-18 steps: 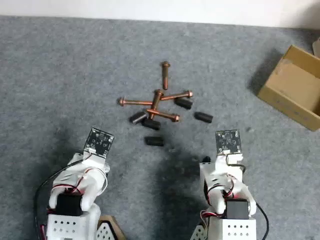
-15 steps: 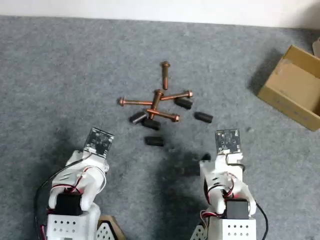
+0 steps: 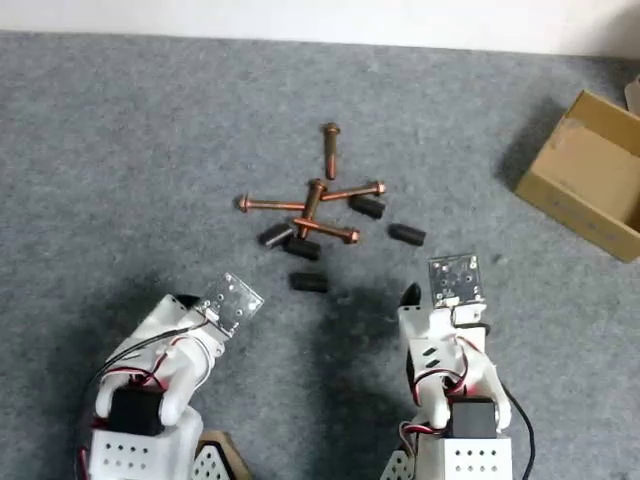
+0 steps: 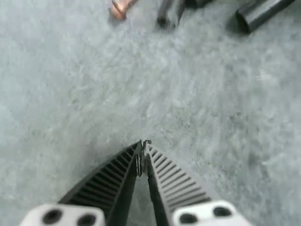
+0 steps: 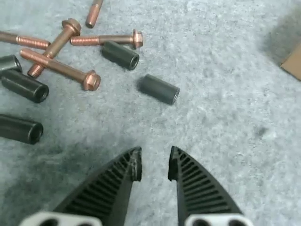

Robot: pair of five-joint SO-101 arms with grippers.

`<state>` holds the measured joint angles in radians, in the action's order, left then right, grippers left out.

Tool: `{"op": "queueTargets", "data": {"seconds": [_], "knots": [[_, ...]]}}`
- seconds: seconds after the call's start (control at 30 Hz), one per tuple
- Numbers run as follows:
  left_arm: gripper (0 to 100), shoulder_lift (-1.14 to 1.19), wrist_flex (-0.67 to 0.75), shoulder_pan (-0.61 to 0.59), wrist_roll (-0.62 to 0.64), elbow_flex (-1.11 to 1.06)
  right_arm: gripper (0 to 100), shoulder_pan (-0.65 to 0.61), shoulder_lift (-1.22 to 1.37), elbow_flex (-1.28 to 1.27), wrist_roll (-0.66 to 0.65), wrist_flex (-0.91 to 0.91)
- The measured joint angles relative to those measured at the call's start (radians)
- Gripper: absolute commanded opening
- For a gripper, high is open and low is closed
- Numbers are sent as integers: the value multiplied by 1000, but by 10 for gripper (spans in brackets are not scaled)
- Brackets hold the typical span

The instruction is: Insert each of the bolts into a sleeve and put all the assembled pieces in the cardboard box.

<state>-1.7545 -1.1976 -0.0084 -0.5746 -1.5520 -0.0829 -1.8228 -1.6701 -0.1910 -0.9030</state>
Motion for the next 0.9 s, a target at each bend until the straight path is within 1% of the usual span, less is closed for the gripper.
{"op": "queueTargets", "data": {"seconds": [0.1,0.37,0.47,0.67,0.9], "knots": [[28,160,0,34,-5,127,106,0,0,0,0,-17],[28,839,-21,155,-5,623,106,0,0,0,-2,-34],[28,1040,-25,209,-5,779,106,0,0,0,-2,-34],[28,1293,-25,324,-26,988,106,68,0,0,32,-34],[28,1545,-25,385,-120,1142,106,236,0,0,121,21]]}}
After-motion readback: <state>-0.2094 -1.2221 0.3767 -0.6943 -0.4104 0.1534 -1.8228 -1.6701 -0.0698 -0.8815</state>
